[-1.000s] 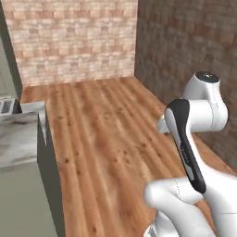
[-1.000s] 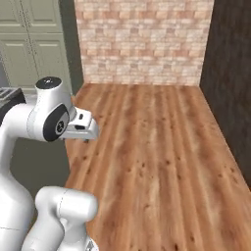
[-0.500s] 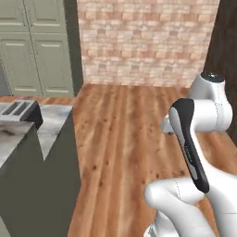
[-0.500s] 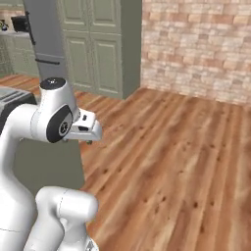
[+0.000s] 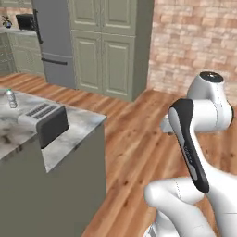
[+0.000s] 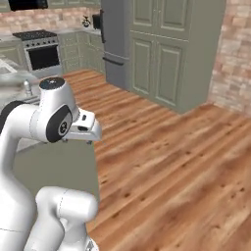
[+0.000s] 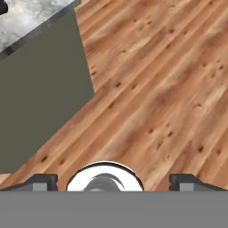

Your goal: Place the drinks on the dining counter in a tight cluster.

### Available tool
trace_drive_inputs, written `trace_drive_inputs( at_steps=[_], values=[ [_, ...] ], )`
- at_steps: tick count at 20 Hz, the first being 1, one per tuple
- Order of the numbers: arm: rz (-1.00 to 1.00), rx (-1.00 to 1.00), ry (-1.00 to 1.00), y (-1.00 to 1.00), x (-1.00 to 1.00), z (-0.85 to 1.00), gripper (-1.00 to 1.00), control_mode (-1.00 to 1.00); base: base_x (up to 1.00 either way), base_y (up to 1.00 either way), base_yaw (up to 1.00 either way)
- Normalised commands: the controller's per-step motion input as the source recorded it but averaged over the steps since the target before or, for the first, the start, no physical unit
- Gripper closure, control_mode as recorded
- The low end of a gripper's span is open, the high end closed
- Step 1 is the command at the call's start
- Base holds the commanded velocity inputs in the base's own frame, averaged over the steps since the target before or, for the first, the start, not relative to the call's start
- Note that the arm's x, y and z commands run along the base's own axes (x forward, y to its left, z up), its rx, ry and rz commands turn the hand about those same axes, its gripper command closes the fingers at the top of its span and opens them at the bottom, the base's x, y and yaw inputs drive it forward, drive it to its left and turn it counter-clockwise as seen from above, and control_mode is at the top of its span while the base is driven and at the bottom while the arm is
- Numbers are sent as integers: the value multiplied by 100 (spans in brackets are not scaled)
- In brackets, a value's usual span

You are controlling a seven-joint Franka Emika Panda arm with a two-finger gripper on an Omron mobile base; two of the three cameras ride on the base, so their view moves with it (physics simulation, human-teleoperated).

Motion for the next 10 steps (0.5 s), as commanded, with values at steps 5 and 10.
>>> trace_drive_inputs(
  at_steps=[5, 10],
  values=[
    [0, 0, 0, 0, 0, 0, -100, 100, 100, -84, 61],
    [0, 0, 0, 0, 0, 0, -100, 100, 99, -83, 63]
  ],
)
